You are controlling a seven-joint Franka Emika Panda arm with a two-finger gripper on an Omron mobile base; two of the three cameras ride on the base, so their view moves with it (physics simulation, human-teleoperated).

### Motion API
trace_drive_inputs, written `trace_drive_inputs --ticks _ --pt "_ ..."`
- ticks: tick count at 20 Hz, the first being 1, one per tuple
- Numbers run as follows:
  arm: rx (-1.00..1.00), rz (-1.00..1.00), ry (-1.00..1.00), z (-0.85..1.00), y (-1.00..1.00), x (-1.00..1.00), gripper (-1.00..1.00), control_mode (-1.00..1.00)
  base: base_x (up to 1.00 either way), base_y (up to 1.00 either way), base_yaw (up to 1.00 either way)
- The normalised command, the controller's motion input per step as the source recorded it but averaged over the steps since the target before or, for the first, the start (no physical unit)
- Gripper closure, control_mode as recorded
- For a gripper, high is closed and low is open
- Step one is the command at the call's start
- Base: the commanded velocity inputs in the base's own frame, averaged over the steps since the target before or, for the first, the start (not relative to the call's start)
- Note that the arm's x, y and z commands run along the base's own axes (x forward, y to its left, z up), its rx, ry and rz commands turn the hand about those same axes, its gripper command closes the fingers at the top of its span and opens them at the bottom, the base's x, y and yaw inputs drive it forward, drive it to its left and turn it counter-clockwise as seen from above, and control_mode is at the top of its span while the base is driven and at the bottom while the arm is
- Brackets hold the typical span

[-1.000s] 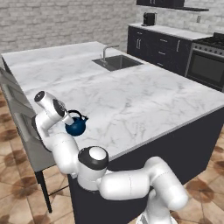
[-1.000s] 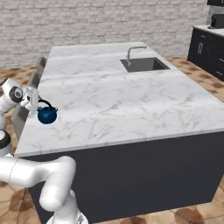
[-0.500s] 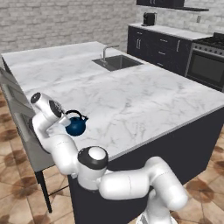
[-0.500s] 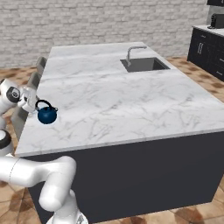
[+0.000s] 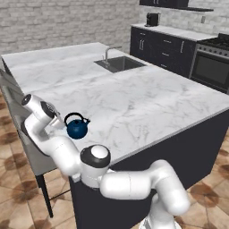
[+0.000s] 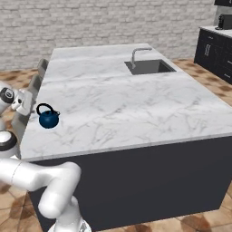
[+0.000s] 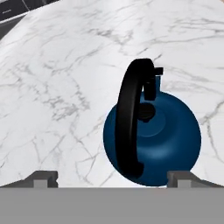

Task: The kettle is done boiling. Turn off the stove, then wait for 300 timesteps before moving the kettle to the dining table.

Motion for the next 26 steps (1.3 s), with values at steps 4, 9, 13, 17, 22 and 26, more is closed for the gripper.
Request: trace_drive_inputs --ticks 4,9,13,17,22,26 --pt "-0.02 -0.06 0.04 0.08 0.29 -0.04 -1.0 -1.0 0.0 0.0 0.0" --pt "0.0 -0.08 0.0 0.04 0.08 -0.38 -1.0 -1.0 0.0 0.0 0.0" --pt "0.0 -0.14 -0.02 0.0 -0.07 -0.69 -1.0 -1.0 0.0 0.0 0.0" --pt "0.0 -0.18 -0.06 0.0 -0.15 -0.74 -1.0 -1.0 0.0 0.0 0.0" --pt "0.0 -0.17 -0.08 0.0 -0.19 -0.57 -1.0 -1.0 0.0 0.0 0.0" --pt "0.0 -0.13 -0.13 0.0 -0.32 -0.49 -1.0 -1.0 0.0 0.0 0.0"
